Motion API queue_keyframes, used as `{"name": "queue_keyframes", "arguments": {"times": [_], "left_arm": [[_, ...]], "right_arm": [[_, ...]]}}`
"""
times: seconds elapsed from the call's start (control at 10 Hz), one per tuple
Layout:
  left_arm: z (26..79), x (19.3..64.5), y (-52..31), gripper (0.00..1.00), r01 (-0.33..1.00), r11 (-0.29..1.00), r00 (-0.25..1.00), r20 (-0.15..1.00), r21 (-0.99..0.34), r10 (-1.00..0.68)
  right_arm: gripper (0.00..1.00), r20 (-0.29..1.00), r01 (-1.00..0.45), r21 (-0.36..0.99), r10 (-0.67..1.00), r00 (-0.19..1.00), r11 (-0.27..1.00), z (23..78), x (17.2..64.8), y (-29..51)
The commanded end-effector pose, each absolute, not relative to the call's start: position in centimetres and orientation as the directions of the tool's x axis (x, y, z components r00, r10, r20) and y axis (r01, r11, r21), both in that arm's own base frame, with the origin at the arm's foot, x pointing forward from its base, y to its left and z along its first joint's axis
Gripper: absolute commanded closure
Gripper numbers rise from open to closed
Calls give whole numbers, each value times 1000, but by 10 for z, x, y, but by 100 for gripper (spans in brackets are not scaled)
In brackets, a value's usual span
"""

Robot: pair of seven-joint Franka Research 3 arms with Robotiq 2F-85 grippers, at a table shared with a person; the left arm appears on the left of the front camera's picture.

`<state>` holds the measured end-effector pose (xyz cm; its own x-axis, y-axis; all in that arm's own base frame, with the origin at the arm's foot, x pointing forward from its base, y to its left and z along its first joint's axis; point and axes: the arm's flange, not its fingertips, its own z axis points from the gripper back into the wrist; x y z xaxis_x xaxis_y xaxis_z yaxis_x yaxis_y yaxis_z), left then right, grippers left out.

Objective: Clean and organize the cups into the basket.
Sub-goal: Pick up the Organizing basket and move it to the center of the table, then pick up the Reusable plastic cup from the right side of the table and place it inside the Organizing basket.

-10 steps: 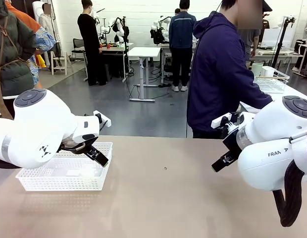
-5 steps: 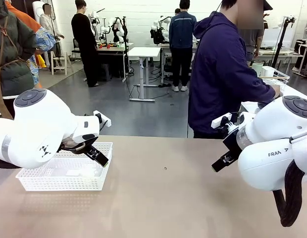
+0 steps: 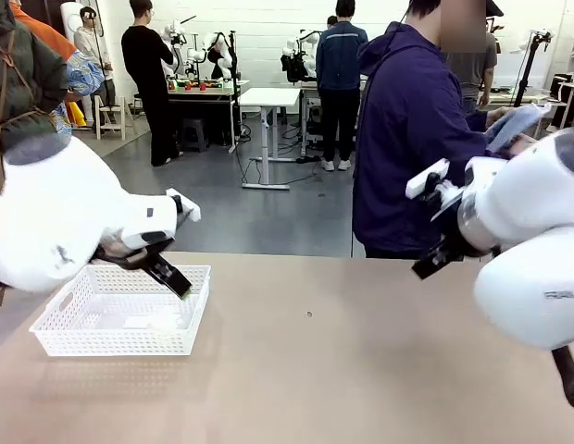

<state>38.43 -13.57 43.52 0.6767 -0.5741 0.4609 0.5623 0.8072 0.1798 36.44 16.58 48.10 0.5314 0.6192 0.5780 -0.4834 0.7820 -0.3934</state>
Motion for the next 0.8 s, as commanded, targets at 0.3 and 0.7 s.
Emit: {"name": "queue_keyframes", "arguments": {"times": [0.3, 0.7], "left_arm": [[496, 265, -96, 0, 530, 779, 584, 523, 335, -621], [548, 316, -112, 0, 536, 789, 603, 518, 301, -607]], "right_arm": [[0, 535, -532, -331, 620, 574, 779, 482, 207, 133], [0, 569, -418, -421, 593, 570, 805, 550, 293, 167]]}}
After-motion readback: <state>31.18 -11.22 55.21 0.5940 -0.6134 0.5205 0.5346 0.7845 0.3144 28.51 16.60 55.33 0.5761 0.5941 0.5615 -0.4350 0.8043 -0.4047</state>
